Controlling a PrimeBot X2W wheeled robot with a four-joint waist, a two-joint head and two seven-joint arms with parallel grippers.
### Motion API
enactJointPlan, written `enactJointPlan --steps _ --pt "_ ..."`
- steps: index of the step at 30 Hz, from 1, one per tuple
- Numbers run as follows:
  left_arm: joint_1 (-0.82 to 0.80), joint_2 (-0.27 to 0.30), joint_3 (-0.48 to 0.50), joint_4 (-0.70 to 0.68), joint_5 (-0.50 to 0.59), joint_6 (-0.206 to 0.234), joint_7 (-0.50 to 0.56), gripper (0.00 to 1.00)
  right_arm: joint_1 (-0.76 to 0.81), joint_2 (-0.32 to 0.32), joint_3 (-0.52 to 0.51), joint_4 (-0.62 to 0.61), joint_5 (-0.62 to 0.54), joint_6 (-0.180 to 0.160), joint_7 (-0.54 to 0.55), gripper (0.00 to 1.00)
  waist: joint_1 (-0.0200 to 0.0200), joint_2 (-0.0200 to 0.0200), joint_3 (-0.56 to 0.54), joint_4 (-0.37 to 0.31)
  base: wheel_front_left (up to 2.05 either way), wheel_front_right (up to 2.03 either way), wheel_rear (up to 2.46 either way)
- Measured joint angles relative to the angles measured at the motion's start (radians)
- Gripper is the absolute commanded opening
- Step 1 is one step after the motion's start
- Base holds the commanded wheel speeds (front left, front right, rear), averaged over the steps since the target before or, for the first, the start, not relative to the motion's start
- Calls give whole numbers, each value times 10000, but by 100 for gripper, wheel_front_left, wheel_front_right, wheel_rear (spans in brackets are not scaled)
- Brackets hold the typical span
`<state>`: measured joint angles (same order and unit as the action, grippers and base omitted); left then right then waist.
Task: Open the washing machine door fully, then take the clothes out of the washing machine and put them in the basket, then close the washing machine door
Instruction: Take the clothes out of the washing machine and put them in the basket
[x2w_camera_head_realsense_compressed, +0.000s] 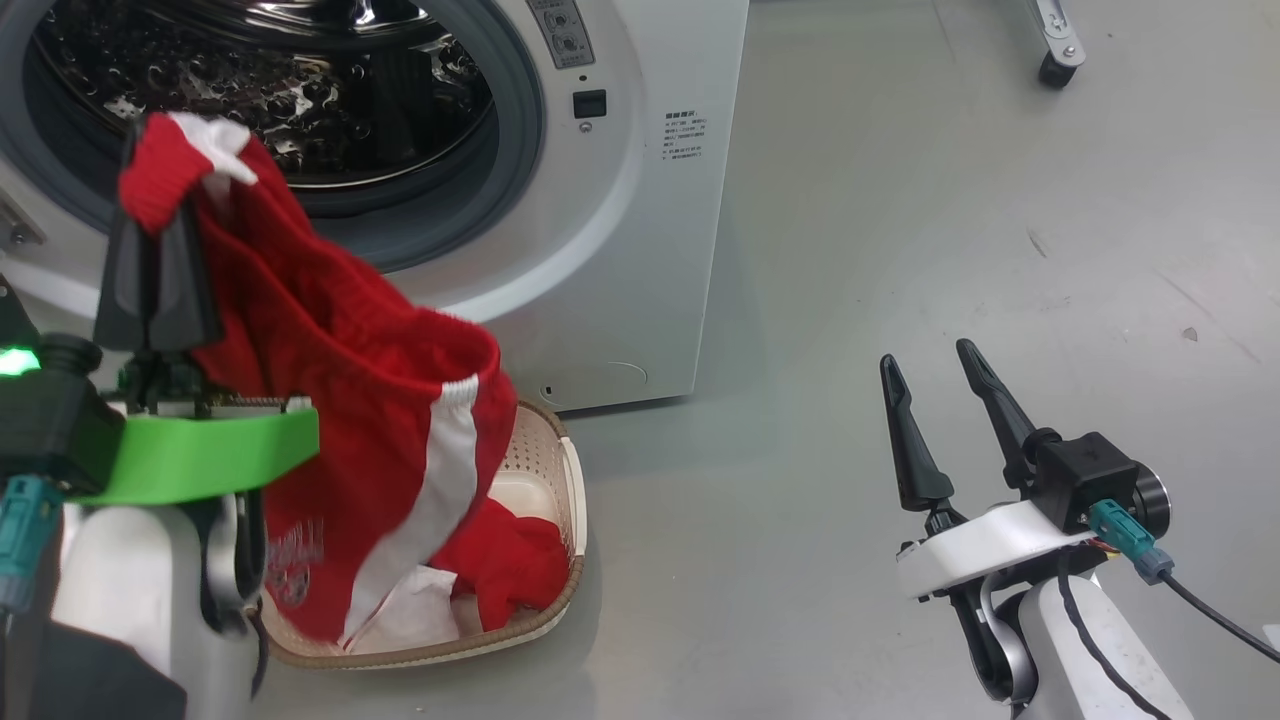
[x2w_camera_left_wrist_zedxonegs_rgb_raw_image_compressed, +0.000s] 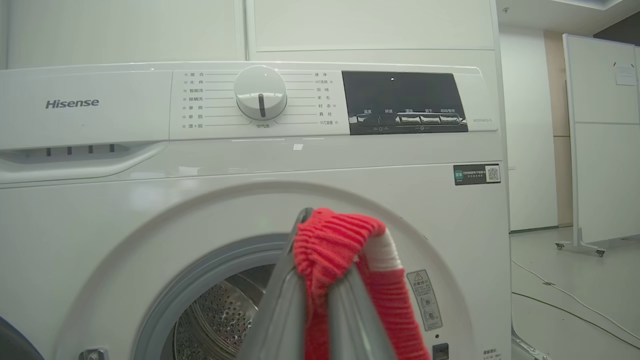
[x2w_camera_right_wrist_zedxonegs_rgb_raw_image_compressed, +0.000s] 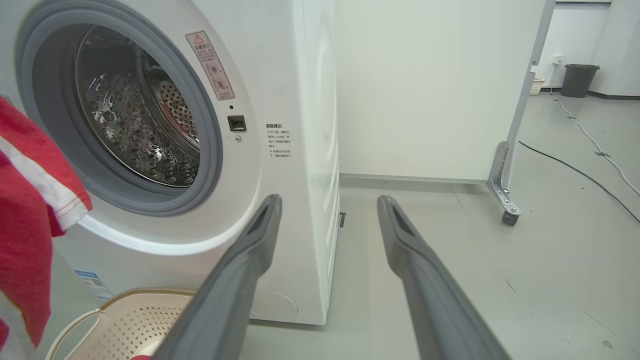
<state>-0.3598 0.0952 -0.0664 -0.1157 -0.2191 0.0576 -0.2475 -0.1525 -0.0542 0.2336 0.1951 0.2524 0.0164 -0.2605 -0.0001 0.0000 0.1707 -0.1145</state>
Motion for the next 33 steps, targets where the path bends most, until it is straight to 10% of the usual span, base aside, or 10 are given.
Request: enactJointPlan --steps 33 --pt "1185 -343 -12 3219 -1064 73 834 0 -742 44 351 -1248 -84 267 0 100 0 0 2549 -584 0 0 0"
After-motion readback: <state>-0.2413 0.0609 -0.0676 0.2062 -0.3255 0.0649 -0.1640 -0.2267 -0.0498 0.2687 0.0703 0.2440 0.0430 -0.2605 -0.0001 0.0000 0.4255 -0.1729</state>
